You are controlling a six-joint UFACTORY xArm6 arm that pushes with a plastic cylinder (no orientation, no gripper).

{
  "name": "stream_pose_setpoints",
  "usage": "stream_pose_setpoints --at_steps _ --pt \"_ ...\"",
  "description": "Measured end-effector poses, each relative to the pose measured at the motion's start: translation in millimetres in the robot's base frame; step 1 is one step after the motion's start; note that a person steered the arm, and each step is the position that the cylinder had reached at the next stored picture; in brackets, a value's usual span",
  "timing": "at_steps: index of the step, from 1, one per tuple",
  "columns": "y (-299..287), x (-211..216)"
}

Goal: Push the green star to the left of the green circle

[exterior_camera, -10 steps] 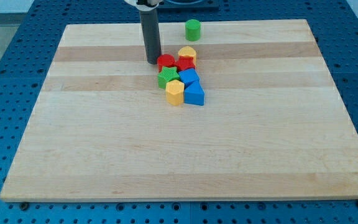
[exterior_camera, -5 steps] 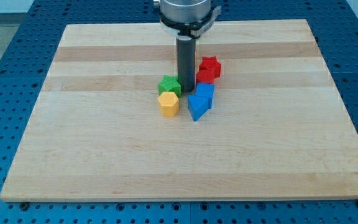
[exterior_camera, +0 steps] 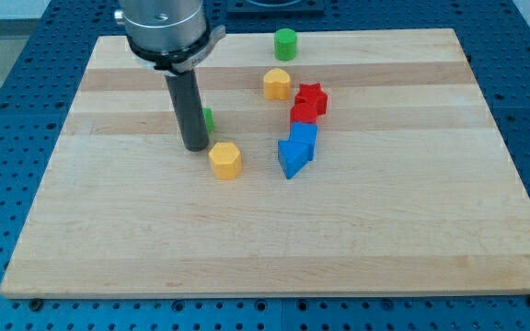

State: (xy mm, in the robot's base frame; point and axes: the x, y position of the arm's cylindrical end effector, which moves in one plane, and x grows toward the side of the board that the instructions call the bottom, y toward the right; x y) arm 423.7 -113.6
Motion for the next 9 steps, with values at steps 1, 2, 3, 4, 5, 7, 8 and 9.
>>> stream_pose_setpoints --at_steps 1,2,3,4,5,7,8,9 --pt "-3 -23" --pt "-5 -53" --pt "-24 -86" --pt "-41 -94" --pt "-57 -98" --pt "-34 -125" --pt "-6 -129" --pt "13 -128"
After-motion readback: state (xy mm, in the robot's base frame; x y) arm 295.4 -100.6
